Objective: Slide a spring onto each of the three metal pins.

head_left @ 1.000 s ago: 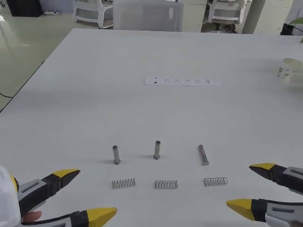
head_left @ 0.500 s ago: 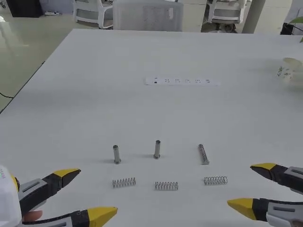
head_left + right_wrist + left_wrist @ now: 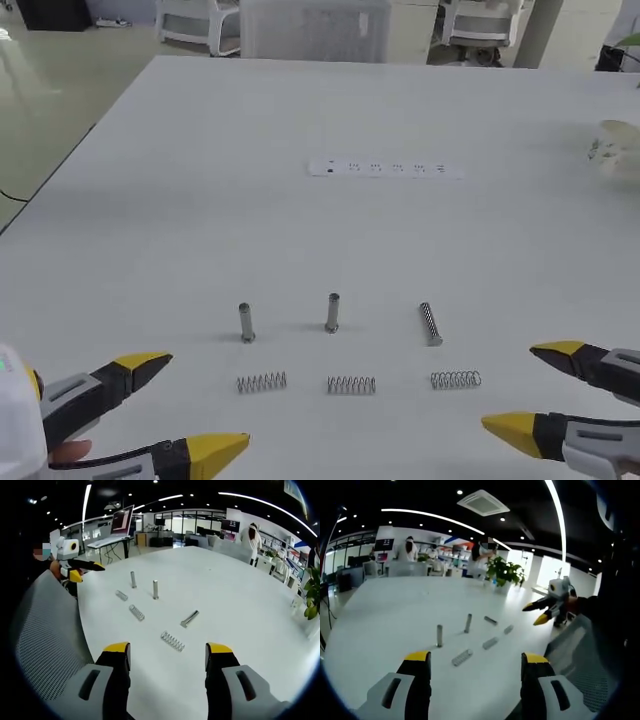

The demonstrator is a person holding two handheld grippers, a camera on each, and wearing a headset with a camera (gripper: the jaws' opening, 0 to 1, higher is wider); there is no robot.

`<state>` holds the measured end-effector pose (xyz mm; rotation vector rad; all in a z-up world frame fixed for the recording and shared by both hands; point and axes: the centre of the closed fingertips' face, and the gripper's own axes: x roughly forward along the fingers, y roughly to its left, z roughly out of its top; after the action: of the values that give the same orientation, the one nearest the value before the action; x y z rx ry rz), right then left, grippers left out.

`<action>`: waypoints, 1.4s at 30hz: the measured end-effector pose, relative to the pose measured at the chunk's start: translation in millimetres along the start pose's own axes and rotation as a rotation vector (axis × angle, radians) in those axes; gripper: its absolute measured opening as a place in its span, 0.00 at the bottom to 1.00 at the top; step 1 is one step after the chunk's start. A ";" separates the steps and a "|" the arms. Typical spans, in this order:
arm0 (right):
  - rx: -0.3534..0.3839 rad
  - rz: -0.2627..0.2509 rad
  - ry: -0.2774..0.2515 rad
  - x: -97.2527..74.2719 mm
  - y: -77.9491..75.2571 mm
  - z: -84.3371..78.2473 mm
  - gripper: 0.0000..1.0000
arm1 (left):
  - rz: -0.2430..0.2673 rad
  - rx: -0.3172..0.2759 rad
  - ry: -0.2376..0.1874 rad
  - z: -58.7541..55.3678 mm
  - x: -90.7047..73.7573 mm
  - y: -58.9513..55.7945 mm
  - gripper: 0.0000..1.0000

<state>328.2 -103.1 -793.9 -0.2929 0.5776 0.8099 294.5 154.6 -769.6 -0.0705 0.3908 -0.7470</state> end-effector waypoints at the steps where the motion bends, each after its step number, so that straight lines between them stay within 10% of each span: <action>1: -0.001 -0.001 0.000 0.4 -0.6 0.5 0.60 | 0.000 0.000 0.000 -0.1 0.0 -0.1 0.69; 27: -0.061 -0.033 0.018 45.1 -37.0 57.4 0.55 | 0.006 0.003 -0.007 1.0 -3.3 -2.1 0.69; 42: -0.028 -0.085 0.113 80.6 -53.8 55.7 0.48 | 0.004 0.002 -0.008 0.7 -3.3 -4.0 0.68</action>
<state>433.4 -65.2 -794.6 -0.3885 0.6559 0.7230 290.0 153.9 -767.1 -0.0710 0.3826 -0.7430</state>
